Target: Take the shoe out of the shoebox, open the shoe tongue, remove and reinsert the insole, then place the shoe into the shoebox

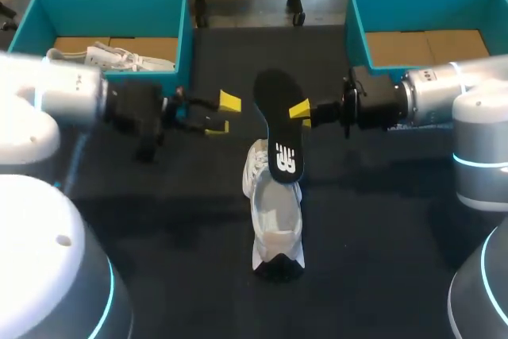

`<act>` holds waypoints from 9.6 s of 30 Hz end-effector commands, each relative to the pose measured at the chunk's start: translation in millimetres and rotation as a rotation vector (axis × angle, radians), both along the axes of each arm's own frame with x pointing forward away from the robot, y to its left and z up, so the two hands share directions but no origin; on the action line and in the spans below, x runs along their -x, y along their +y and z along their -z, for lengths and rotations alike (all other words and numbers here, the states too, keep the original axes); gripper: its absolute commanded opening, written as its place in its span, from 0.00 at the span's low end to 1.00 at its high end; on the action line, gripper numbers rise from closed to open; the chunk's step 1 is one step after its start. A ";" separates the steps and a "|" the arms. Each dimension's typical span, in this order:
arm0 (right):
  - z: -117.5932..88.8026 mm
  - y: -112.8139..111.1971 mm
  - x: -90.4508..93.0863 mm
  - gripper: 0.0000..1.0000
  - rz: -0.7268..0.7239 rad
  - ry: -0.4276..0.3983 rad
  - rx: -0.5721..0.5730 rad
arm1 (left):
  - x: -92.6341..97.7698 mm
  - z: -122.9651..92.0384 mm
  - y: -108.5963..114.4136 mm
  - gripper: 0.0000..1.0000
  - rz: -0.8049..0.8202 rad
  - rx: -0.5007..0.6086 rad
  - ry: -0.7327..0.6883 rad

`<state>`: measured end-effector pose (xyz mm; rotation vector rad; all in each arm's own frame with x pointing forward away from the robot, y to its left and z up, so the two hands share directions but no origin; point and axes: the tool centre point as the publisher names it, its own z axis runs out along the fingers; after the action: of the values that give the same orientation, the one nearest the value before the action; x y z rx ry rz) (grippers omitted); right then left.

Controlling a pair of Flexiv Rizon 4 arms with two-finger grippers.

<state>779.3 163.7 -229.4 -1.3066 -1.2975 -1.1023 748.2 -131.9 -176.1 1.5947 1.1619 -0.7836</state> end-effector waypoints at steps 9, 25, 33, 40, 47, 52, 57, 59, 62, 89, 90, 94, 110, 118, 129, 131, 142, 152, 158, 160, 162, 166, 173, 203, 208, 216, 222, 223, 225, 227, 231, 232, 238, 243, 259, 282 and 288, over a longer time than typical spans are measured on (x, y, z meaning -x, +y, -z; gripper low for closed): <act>-0.5 0.2 1.6 0.00 0.003 0.000 0.003 | 3.4 -14.5 26.4 1.00 0.061 -0.258 -0.047; -0.5 0.2 1.6 0.00 0.003 0.000 0.003 | -65.8 -63.0 26.9 1.00 -0.037 -0.749 0.040; -0.5 0.2 1.6 0.00 0.003 0.000 0.003 | -83.6 -57.5 14.1 1.00 -0.037 -0.917 0.150; -0.5 0.2 1.6 0.00 0.003 0.000 0.003 | -87.5 -53.1 4.9 1.00 -0.053 -1.028 0.200; -0.5 0.2 1.6 0.00 0.003 0.000 0.003 | -85.9 -65.2 -12.0 1.00 -0.076 -1.052 0.218; -0.5 0.2 1.6 0.00 0.003 0.000 0.003 | -80.0 -71.1 -24.5 1.00 -0.079 -1.070 0.200; -0.5 0.2 1.6 0.00 0.003 0.000 0.003 | -79.8 -72.1 -35.9 1.00 -0.084 -1.087 0.204; -0.5 0.2 1.6 0.00 0.003 0.000 0.003 | -80.2 -72.6 -41.0 1.00 -0.087 -1.087 0.208; -0.5 0.2 1.6 0.00 0.003 0.000 0.003 | -78.3 -72.5 -48.2 1.00 -0.090 -1.081 0.217; -0.5 0.2 1.6 0.00 0.003 0.000 0.003 | -55.7 -69.0 -44.5 1.00 -0.174 -0.989 0.248; -0.5 0.2 1.6 0.00 0.003 0.000 0.003 | -55.5 -67.6 -41.5 1.00 -0.181 -0.975 0.253; -0.5 0.2 1.6 0.00 0.003 0.000 0.003 | -51.5 -62.9 -31.0 1.00 -0.188 -0.855 0.254; -0.5 0.2 1.6 0.00 0.003 0.000 0.003 | -41.8 -45.0 17.2 1.00 -0.411 -0.243 0.195; -0.5 0.2 1.6 0.00 0.003 0.000 0.003 | -34.8 -44.3 20.4 1.00 -0.449 -0.242 0.171; -0.5 0.2 1.6 0.00 0.003 0.000 0.003 | -40.7 -40.6 21.6 1.00 -0.415 -0.209 0.207; -0.5 0.2 1.6 0.00 0.003 0.000 0.003 | -50.1 -32.2 25.4 1.00 -0.378 -0.174 0.227; -0.5 0.2 1.6 0.00 0.003 0.000 0.003 | -70.8 3.4 30.1 1.00 -0.405 -0.172 0.291; -0.5 0.2 1.6 0.00 0.003 0.000 0.003 | -70.8 3.4 30.1 1.00 -0.405 -0.172 0.291; -0.5 0.2 1.6 0.00 0.003 0.000 0.003 | -84.1 40.0 17.4 1.00 -0.316 -0.098 0.311; -0.5 0.2 1.6 0.00 0.003 0.000 0.003 | -86.7 45.6 16.7 1.00 -0.251 -0.027 0.347; -0.5 0.2 1.6 0.00 0.003 0.000 0.003 | -88.7 47.4 17.2 1.00 -0.195 0.050 0.374; -0.5 0.2 1.6 0.00 0.003 0.000 0.003 | -89.8 47.3 17.9 1.00 -0.169 0.066 0.389; -0.5 0.2 1.6 0.00 0.003 0.000 0.003 | -89.8 47.3 17.9 1.00 -0.169 0.066 0.389; -0.5 0.2 1.6 0.00 0.003 0.000 0.003 | -87.0 76.3 -52.4 1.00 -0.169 0.297 0.501; -0.5 0.2 1.6 0.00 0.003 0.000 0.003 | -77.7 71.6 -60.2 1.00 -0.178 0.315 0.488; -0.5 0.2 1.6 0.00 0.003 0.000 0.003 | -65.3 64.6 -69.2 0.74 -0.220 0.332 0.438; -0.5 0.2 1.6 0.00 0.003 0.000 0.003 | -61.1 62.3 -76.5 0.55 -0.223 0.326 0.405; -0.5 0.2 1.6 0.00 0.003 0.000 0.003 | -60.9 62.2 -77.7 0.53 -0.227 0.325 0.395; -0.5 0.2 1.6 0.00 0.003 0.000 0.003 | -61.2 61.7 -79.9 0.48 -0.231 0.324 0.385; -0.5 0.2 1.6 0.00 0.003 0.000 0.003 | -62.4 60.4 -81.6 0.47 -0.239 0.327 0.373; -0.5 0.2 1.6 0.00 0.003 0.000 0.003 | -65.5 59.3 -85.1 0.43 -0.257 0.328 0.357; -0.5 0.2 1.6 0.00 0.003 0.000 0.003 | -66.8 59.3 -85.7 0.42 -0.258 0.328 0.358; -0.5 0.2 1.6 0.00 0.003 0.000 0.003 | -73.1 60.9 -90.3 0.34 -0.278 0.323 0.353; -0.5 0.2 1.6 0.00 0.003 0.000 0.003 | -75.7 61.9 -91.7 0.31 -0.286 0.314 0.341; -0.5 0.2 1.6 0.00 0.003 0.000 0.003 | -81.5 62.5 -93.5 0.00 -0.276 0.305 0.326; 1.5 -49.6 20.9 1.00 -0.302 -0.271 0.226 | -43.0 51.7 -40.5 0.00 -0.219 0.214 0.412; 6.5 -71.0 31.1 1.00 -0.419 -0.374 0.290 | -29.6 44.3 -18.6 0.00 -0.200 0.186 0.499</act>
<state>746.4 101.6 -244.6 -1.0510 -1.9055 -0.9657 786.6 -180.2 -230.5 1.1120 1.4981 -1.1516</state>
